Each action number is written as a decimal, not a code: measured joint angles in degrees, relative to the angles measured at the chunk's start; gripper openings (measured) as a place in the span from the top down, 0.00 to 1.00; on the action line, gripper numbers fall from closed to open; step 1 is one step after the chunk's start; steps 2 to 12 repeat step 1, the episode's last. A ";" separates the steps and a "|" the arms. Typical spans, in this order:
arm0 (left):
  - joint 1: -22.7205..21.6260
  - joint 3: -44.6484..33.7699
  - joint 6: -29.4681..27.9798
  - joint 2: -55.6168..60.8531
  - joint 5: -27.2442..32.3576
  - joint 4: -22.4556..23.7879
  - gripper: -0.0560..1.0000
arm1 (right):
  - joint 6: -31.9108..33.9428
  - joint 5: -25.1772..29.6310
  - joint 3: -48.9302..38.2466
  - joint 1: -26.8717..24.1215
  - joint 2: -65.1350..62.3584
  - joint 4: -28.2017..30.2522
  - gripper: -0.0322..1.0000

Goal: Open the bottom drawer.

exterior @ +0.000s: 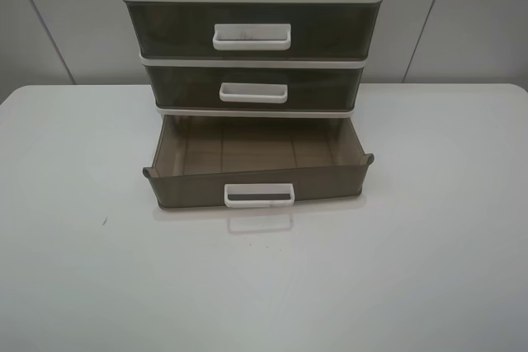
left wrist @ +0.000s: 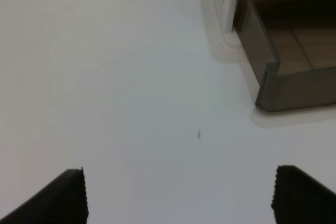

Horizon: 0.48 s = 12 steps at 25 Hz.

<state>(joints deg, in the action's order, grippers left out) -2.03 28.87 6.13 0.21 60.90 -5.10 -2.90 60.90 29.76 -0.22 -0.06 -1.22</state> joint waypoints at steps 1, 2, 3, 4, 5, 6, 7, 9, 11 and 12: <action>0.00 0.00 0.00 0.00 0.00 0.00 0.27 | 0.00 0.00 0.00 0.00 0.00 0.00 0.25; 0.00 0.00 0.00 0.00 0.00 0.00 0.27 | 0.00 0.00 0.00 0.00 0.00 0.00 0.25; 0.00 0.00 0.00 0.00 0.00 0.00 0.27 | 0.00 0.00 0.00 0.00 0.00 0.00 0.25; 0.00 0.00 0.00 0.00 0.00 0.00 0.27 | 0.00 0.00 0.00 0.00 0.00 0.00 0.25; 0.00 0.00 0.00 0.00 0.00 0.00 0.27 | 0.00 0.00 0.00 0.00 0.00 0.00 0.25; 0.00 0.00 0.00 0.00 0.00 0.00 0.27 | 0.00 0.00 0.00 0.00 0.00 0.00 0.25; 0.00 0.00 0.00 0.00 0.00 0.00 0.27 | 0.00 0.00 0.00 0.00 0.00 0.00 0.25; 0.00 0.00 0.00 0.00 0.00 0.00 0.27 | 0.00 0.00 0.00 0.00 0.00 0.00 0.25; 0.00 0.00 0.00 0.00 0.00 0.00 0.27 | 0.00 0.00 0.00 0.00 0.00 0.00 0.25; 0.00 0.00 0.00 0.00 0.00 0.00 0.27 | 0.00 0.00 0.00 0.00 0.00 0.00 0.25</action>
